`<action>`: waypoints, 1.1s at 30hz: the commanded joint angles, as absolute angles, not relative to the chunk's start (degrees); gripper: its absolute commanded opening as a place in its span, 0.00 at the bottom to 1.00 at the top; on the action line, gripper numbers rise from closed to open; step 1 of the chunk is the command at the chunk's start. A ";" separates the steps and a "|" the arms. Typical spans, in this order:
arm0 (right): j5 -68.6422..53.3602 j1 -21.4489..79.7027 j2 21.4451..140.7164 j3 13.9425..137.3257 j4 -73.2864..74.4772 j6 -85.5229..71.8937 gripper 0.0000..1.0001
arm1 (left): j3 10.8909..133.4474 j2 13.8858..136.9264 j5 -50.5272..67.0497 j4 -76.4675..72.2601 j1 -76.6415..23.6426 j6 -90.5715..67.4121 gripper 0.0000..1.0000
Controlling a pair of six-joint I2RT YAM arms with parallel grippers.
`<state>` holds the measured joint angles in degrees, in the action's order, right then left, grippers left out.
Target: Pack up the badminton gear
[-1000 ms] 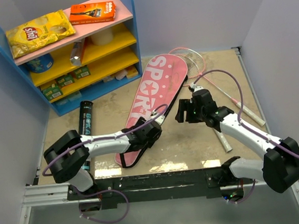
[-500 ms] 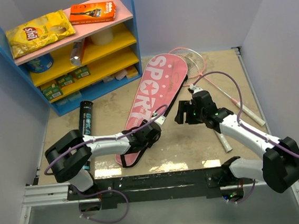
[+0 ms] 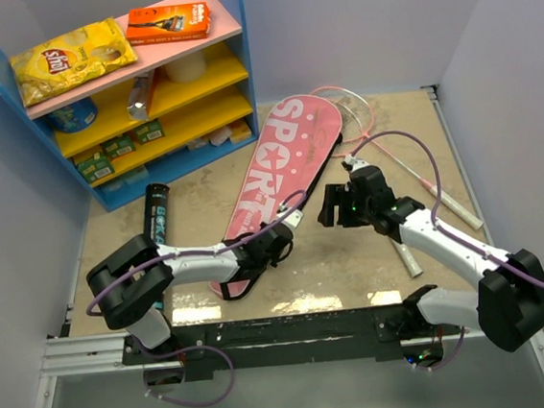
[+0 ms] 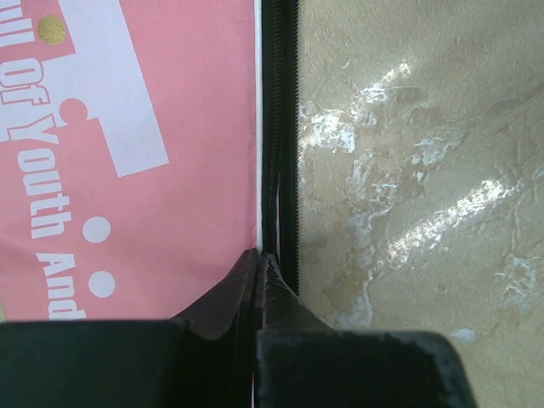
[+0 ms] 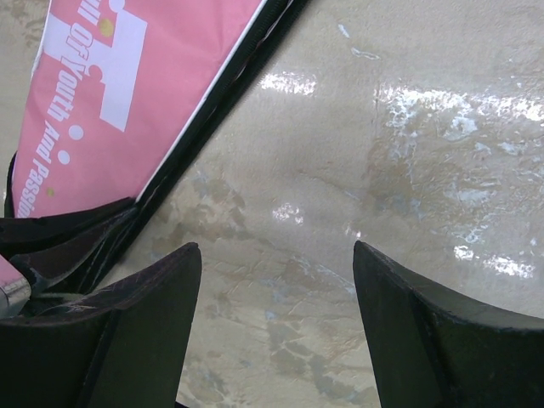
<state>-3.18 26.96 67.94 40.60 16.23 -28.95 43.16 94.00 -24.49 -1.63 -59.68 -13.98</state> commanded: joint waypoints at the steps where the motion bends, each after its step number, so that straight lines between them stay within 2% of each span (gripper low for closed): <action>1: -5.01 26.98 66.18 39.73 14.50 -28.92 0.75 | 41.83 91.69 -20.04 1.23 -59.68 -15.12 0.00; 13: -13.79 26.98 65.04 35.95 5.28 -37.16 0.73 | 46.23 79.19 -19.60 7.21 -59.68 -15.03 0.00; 22: -15.29 27.07 63.90 29.01 -12.11 -50.51 0.73 | 43.95 75.41 -16.88 5.63 -59.59 -16.43 0.00; 33: -10.29 33.48 76.27 29.62 -26.71 -58.97 0.71 | 43.68 74.53 -14.85 4.39 -59.68 -16.26 0.00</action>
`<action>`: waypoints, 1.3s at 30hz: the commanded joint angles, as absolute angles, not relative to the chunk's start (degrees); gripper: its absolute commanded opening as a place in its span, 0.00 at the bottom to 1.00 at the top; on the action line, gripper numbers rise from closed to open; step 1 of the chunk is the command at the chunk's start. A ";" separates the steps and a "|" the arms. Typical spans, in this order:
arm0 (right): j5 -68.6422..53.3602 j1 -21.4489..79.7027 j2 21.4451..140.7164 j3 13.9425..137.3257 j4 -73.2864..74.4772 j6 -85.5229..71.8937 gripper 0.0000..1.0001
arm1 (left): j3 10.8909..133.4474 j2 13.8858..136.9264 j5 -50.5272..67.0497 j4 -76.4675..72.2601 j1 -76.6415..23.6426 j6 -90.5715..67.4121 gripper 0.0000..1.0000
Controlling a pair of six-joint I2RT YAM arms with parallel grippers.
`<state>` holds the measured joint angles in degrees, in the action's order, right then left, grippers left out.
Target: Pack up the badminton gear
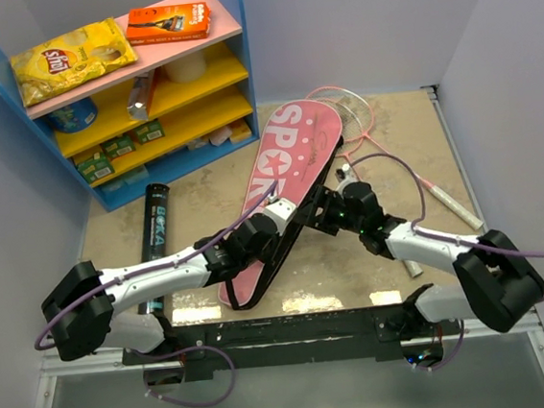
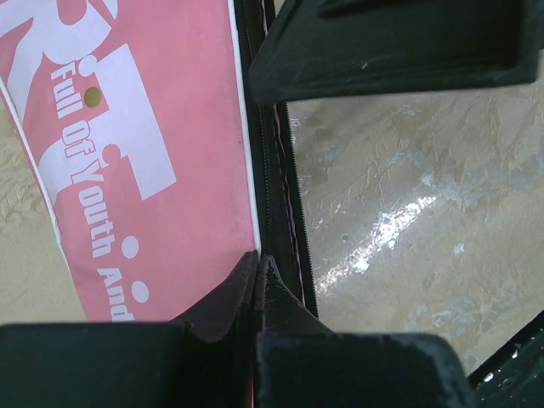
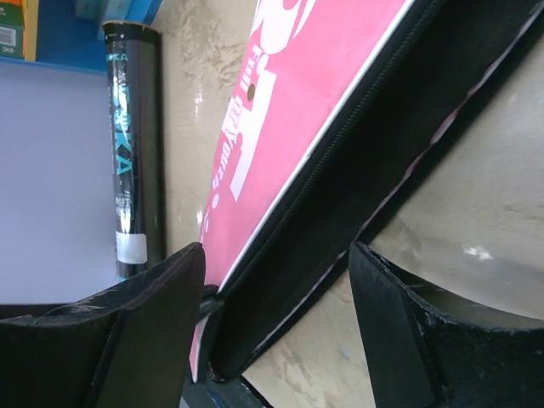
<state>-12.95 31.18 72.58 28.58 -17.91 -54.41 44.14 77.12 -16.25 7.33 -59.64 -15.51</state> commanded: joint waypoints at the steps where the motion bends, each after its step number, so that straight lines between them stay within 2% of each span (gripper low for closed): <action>1: -10.02 33.83 77.42 29.88 -27.59 -60.02 0.71 | 43.42 74.36 -14.85 4.31 -59.59 -16.35 0.00; 5: -9.15 35.33 82.17 30.67 -32.85 -62.31 0.69 | 42.72 73.48 -13.63 3.61 -59.68 -16.17 0.00; 9: -8.09 35.77 87.00 32.42 -37.26 -63.37 0.63 | 41.05 72.51 -12.31 2.20 -59.76 -16.08 0.00; 11: -8.35 35.77 90.24 33.48 -38.84 -63.63 0.51 | 39.73 71.99 -11.95 1.32 -59.68 -15.91 0.00; 12: -9.05 35.77 91.22 34.79 -39.28 -63.72 0.36 | 39.38 71.55 -12.13 1.23 -59.76 -15.91 0.00; 14: -9.58 35.95 93.15 36.12 -39.11 -63.98 0.15 | 38.24 71.19 -12.48 0.97 -59.68 -15.38 0.00; 15: -9.84 35.95 93.42 37.17 -38.85 -64.07 0.00 | 37.88 71.10 -13.18 1.05 -59.68 -15.21 0.00; 18: -8.88 36.04 93.26 38.84 -36.04 -63.81 0.00 | 37.62 71.10 -15.02 2.28 -59.68 -14.59 0.00; 19: -8.44 36.04 92.99 39.20 -34.38 -63.37 0.00 | 37.70 70.93 -15.55 3.16 -59.68 -14.68 0.08; 20: -8.00 36.12 92.73 39.72 -33.32 -63.11 0.00 | 37.71 70.58 -15.82 3.60 -59.68 -14.68 0.29; 22: -7.04 36.12 92.37 41.65 -30.08 -61.97 0.00 | 37.71 68.74 -16.08 5.17 -60.11 -15.11 0.36; 23: -6.77 36.04 92.37 42.27 -29.10 -61.70 0.00 | 37.62 67.95 -16.69 5.71 -60.64 -15.64 0.45; 27: -6.07 36.04 92.37 45.43 -25.93 -61.00 0.00 | 38.14 65.48 -19.93 10.89 -61.43 -18.45 0.60; 30: -5.80 36.04 92.55 47.10 -23.82 -60.91 0.00 | 37.80 65.83 -25.37 14.41 -63.63 -20.47 0.64; 39: -6.59 36.04 93.25 50.80 -18.55 -60.21 0.00 | 39.63 70.40 -39.79 22.22 -72.24 -29.08 0.65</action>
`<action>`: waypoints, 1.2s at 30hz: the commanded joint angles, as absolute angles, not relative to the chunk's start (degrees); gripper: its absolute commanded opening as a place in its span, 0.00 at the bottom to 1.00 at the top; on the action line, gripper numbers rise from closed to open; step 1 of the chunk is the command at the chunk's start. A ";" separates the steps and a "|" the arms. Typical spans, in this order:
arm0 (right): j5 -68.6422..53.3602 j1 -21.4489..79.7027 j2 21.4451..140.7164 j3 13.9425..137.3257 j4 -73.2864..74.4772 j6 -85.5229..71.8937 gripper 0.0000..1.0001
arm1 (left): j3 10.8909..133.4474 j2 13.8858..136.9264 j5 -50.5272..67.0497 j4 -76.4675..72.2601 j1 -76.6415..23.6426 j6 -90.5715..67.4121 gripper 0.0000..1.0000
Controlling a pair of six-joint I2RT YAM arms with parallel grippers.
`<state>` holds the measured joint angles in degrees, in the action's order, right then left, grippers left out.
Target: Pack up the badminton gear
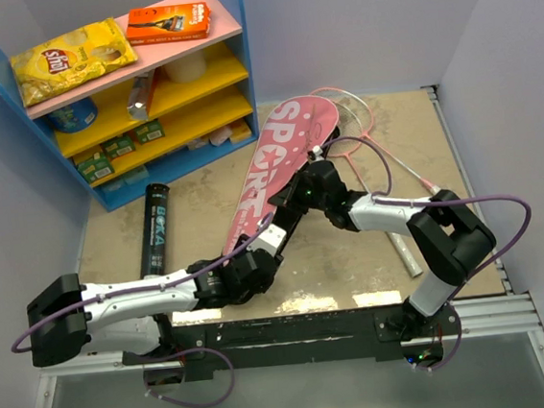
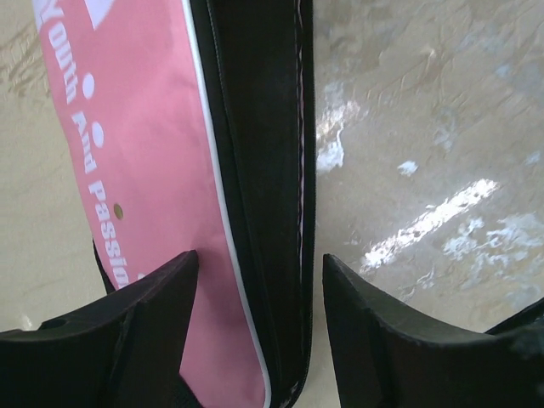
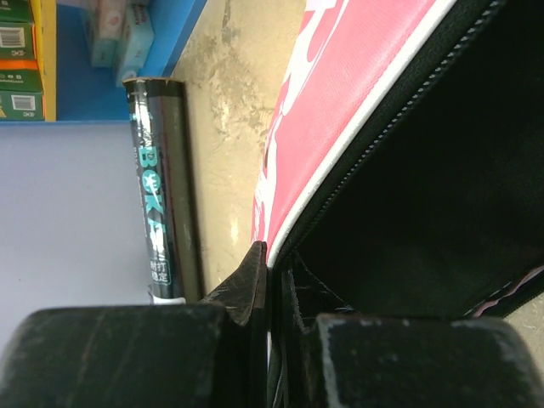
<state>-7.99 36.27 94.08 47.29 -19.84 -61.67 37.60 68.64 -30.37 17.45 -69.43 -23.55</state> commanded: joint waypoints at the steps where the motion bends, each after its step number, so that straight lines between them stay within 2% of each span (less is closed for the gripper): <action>1: -6.59 36.04 93.16 50.80 -18.20 -60.12 0.00 | 39.90 70.84 -40.51 22.76 -73.20 -30.31 0.65; 6: -6.68 36.12 91.68 51.06 -16.44 -59.33 0.00 | 40.52 72.68 -43.50 25.39 -74.00 -33.48 0.64; 12: -6.94 36.04 90.27 50.10 -16.00 -59.06 0.00 | 41.04 74.09 -44.56 26.02 -74.00 -34.72 0.57; 15: -7.21 36.12 89.74 49.75 -16.08 -59.15 0.00 | 41.22 74.62 -44.12 25.67 -74.00 -34.28 0.44; 16: -7.21 36.04 89.39 49.66 -15.91 -59.15 0.00 | 41.22 74.62 -43.77 25.58 -74.09 -34.10 0.31; 17: -7.29 36.04 89.30 49.66 -16.00 -59.15 0.00 | 41.05 74.62 -43.33 25.32 -74.00 -33.84 0.26; 19: -7.38 36.12 89.12 49.75 -15.73 -58.98 0.00 | 41.04 74.44 -43.07 24.70 -73.92 -33.40 0.17; 21: -7.82 36.04 89.12 49.83 -15.56 -58.71 0.00 | 40.87 74.27 -42.72 24.18 -74.00 -32.87 0.11; 22: -7.91 36.04 89.21 49.83 -15.56 -58.54 0.00 | 40.78 74.18 -42.63 24.08 -73.92 -32.87 0.00; 28: -8.26 35.77 91.75 51.50 -11.89 -54.94 0.00 | 39.91 73.83 -38.51 20.05 -71.21 -31.03 0.00; 31: -7.91 34.81 93.78 54.14 -5.73 -50.37 0.35 | 37.89 71.38 -33.15 15.22 -67.87 -29.71 0.00; 33: -6.34 34.02 91.69 53.01 -3.62 -48.18 0.44 | 36.48 70.14 -28.75 11.79 -64.71 -28.57 0.00; 34: -4.24 33.67 90.54 51.78 -2.82 -47.47 0.52 | 36.04 69.09 -27.17 10.56 -63.73 -28.22 0.00; 36: -0.90 32.88 86.16 51.15 1.37 -44.67 0.58 | 35.42 68.21 -23.83 7.66 -61.36 -26.99 0.00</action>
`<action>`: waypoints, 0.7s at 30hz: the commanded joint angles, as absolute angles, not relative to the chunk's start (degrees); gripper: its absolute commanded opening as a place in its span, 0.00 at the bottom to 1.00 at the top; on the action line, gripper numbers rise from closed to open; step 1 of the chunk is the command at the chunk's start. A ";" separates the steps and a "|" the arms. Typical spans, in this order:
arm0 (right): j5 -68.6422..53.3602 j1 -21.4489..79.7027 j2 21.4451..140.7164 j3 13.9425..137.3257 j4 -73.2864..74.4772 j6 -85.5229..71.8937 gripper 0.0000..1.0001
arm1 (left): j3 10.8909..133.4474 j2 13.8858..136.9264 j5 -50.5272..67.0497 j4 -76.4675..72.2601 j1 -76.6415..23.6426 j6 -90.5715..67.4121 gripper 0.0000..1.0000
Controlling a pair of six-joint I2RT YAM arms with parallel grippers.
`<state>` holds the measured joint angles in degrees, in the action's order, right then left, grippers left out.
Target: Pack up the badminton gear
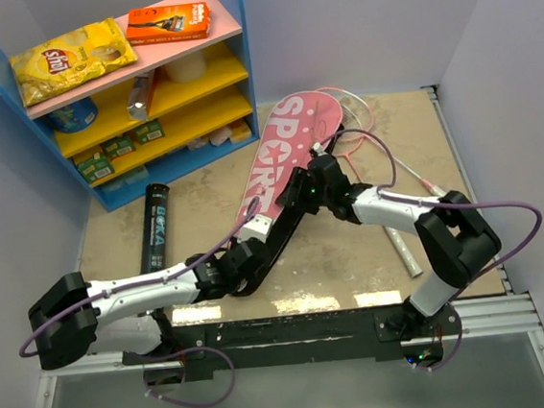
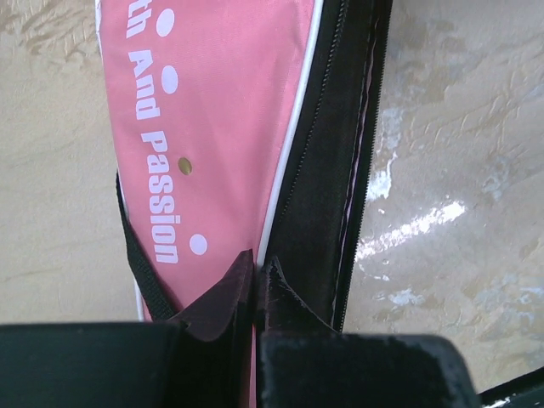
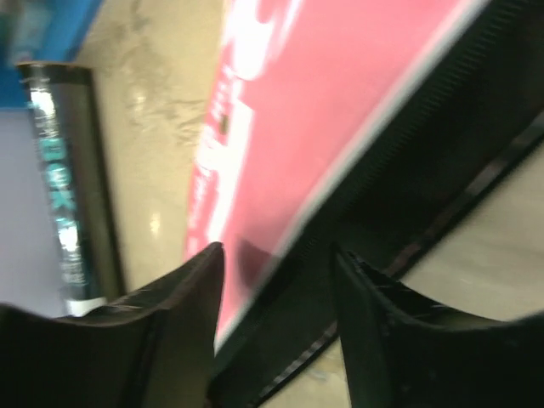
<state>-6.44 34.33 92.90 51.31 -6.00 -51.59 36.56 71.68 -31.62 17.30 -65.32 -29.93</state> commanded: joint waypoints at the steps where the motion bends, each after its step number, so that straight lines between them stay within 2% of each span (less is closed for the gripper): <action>1: 2.34 32.61 84.48 51.33 3.15 -43.52 0.61 | 35.33 68.03 -22.95 6.78 -60.74 -26.55 0.00; 7: 14.04 31.64 75.51 55.54 17.12 -33.76 0.65 | 37.09 70.48 -15.30 1.24 -56.78 -24.26 0.00; 8: 17.80 31.21 74.63 55.89 18.44 -32.44 0.69 | 37.18 70.75 -13.47 -0.94 -56.52 -24.34 0.00; 13: 21.70 21.72 71.81 57.74 23.99 -29.62 0.71 | 34.46 70.93 -6.69 -7.11 -53.18 -25.75 0.00; 14: 22.75 20.40 72.07 58.01 24.17 -28.31 0.72 | 33.93 71.01 -3.81 -9.56 -52.56 -26.10 0.00; 15: 24.76 18.13 72.59 58.18 24.00 -27.69 0.78 | 33.32 71.02 -2.47 -10.71 -51.43 -26.89 0.00; 21: 26.03 9.51 83.12 61.78 20.14 -19.17 0.82 | 31.38 71.37 3.60 -16.17 -50.28 -28.39 0.00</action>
